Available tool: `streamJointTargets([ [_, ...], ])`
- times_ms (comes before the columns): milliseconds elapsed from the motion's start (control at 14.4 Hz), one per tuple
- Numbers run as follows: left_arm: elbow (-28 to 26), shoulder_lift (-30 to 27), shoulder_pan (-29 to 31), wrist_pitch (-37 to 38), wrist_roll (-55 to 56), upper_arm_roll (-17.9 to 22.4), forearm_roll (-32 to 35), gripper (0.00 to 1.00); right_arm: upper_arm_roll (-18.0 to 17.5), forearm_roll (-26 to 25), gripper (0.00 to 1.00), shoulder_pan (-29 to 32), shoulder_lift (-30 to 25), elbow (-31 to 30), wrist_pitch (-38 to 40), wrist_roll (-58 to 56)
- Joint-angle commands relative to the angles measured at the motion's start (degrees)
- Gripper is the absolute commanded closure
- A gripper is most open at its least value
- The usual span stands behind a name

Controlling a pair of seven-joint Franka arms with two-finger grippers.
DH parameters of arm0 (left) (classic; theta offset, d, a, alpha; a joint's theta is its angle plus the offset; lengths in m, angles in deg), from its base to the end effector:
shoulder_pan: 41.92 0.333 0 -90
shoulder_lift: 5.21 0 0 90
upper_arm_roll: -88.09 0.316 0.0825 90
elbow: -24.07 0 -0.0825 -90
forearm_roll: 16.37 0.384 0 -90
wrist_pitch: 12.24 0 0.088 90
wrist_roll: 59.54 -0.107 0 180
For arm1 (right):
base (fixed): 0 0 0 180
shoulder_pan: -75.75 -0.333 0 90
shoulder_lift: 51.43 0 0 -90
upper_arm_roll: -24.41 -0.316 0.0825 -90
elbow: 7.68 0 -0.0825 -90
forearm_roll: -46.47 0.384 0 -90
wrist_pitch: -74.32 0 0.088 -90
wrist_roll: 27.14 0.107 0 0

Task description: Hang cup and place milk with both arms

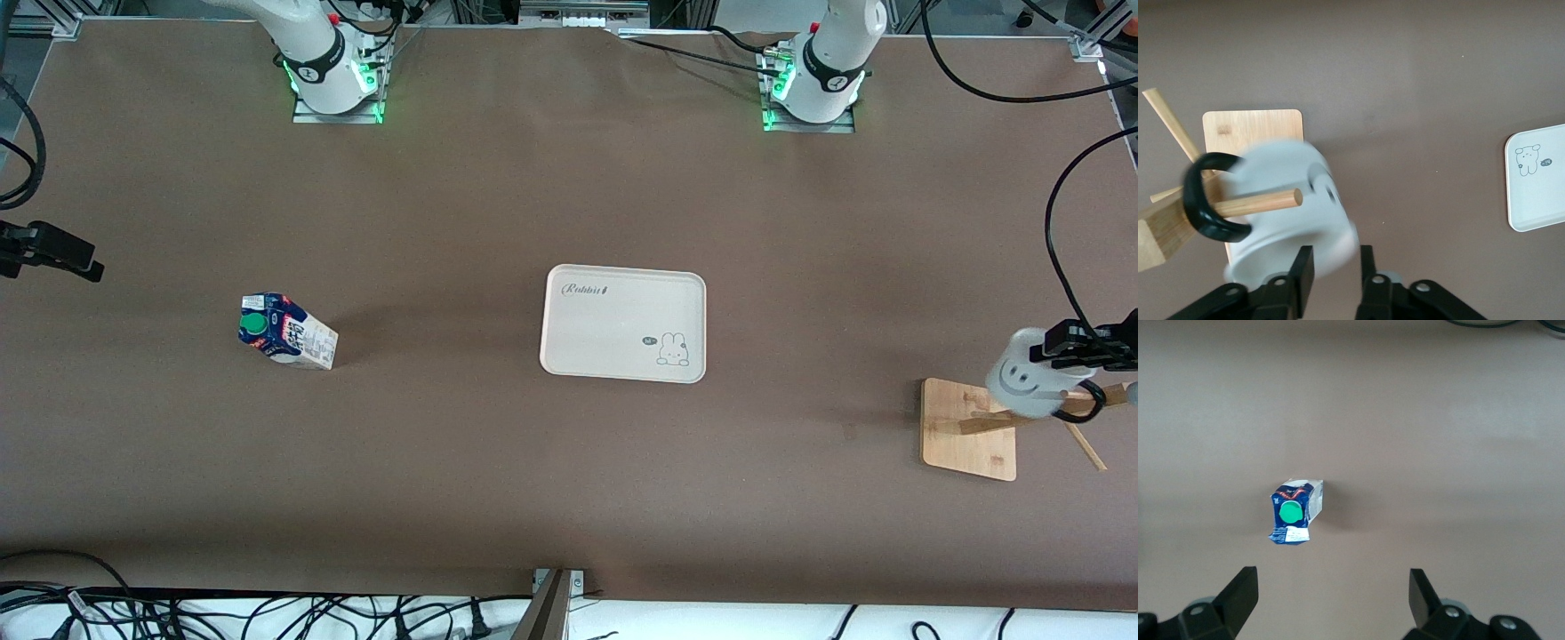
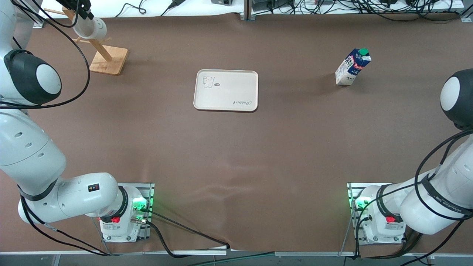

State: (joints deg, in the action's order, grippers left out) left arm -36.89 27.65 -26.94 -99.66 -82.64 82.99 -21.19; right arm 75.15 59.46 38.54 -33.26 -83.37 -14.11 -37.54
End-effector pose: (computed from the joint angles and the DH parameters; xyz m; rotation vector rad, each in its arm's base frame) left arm 0.6927 0.1293 0.4962 2.9636 -0.3249 -0.0996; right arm 0.6207 -0.0370 0.6082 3.1213 -0.0300 0.0197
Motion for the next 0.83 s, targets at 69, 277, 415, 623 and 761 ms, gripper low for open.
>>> streamJointTargets([
  [69, 1.10, 0.28, -0.21, 0.32, -1.60, -0.17, 0.52, 0.00, -17.07, -0.67, 0.00, 15.51, -3.92, 0.89, 1.16, -0.76],
  [277, 1.19, -0.25, -1.96, 0.40, 3.82, -1.31, 0.16, 0.00, -38.46, -6.29, 0.00, 33.74, -6.65, 0.28, 0.98, -0.50],
  [415, 1.02, -1.12, -5.47, 1.28, 8.92, -1.40, 0.78, 0.00, -47.62, -10.25, 0.00, 40.26, -7.88, -0.50, 0.98, -0.24],
  [623, -0.03, -1.91, -9.70, 4.09, 17.53, -1.32, 0.96, 0.00, -50.30, -11.22, 0.00, 42.49, -10.87, -4.45, -1.73, -0.06],
  [761, -5.28, -5.77, -11.72, 3.31, 20.45, -1.40, 2.09, 0.00, -51.88, -12.28, 0.00, 43.19, -12.28, -6.57, -3.06, -0.06],
])
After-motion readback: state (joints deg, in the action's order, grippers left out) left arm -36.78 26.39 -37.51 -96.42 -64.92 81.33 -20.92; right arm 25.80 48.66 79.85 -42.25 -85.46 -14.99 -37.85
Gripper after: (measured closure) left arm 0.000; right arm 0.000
